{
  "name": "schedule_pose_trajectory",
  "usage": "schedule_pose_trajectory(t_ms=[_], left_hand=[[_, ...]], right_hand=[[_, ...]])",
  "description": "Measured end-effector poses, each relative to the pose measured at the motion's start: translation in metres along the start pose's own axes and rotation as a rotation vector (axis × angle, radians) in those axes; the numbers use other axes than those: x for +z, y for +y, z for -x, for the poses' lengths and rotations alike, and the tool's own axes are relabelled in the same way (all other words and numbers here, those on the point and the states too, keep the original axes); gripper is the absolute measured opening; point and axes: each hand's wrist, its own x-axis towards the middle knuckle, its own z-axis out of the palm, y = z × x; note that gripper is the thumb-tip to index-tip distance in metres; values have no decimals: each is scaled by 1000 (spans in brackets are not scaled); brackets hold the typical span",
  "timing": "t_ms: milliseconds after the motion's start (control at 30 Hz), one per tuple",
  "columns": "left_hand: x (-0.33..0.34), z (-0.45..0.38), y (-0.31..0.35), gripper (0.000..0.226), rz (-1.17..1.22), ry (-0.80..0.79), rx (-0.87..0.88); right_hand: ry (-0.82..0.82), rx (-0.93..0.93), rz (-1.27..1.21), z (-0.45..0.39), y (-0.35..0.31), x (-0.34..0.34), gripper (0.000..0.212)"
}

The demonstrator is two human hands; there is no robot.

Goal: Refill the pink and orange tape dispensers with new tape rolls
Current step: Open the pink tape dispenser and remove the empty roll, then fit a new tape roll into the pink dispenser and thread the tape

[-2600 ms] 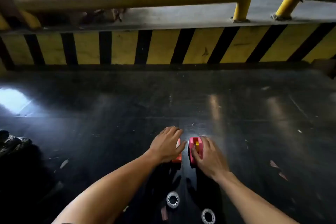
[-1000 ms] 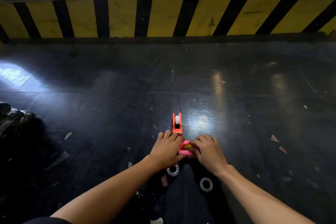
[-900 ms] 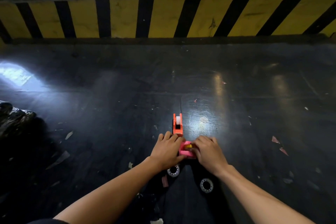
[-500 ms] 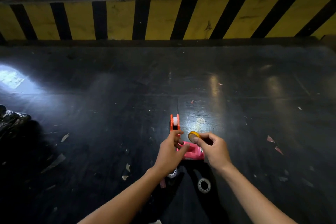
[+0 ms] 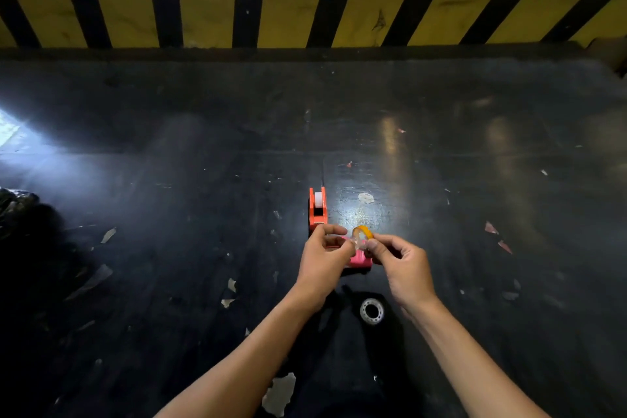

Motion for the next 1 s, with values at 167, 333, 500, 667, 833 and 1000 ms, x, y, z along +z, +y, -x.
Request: schedule_pose_trajectory(t_ms=[167,333,500,667,833,1000], left_hand=[[-13,5,-6,15,-11,37,-19],[-24,9,-16,8,-44,61,-62],[-24,11,-18,6,-42,57,-78],[-28,10,-12,9,-47,61,-80],[-31,9,-6,8,-62,54,-72],[-34,8,0,12,-42,56,-72]], right_hand=[[189,12,326,3,25,-35,5],[31,3,939,19,59,-59,8],[-114,1,1090,18,57,-54,18],[-164,-71,1038,15,34,-33,14],[-615,95,1282,19,30,-16,53],[-682,71,1267,16,26,-7,33]])
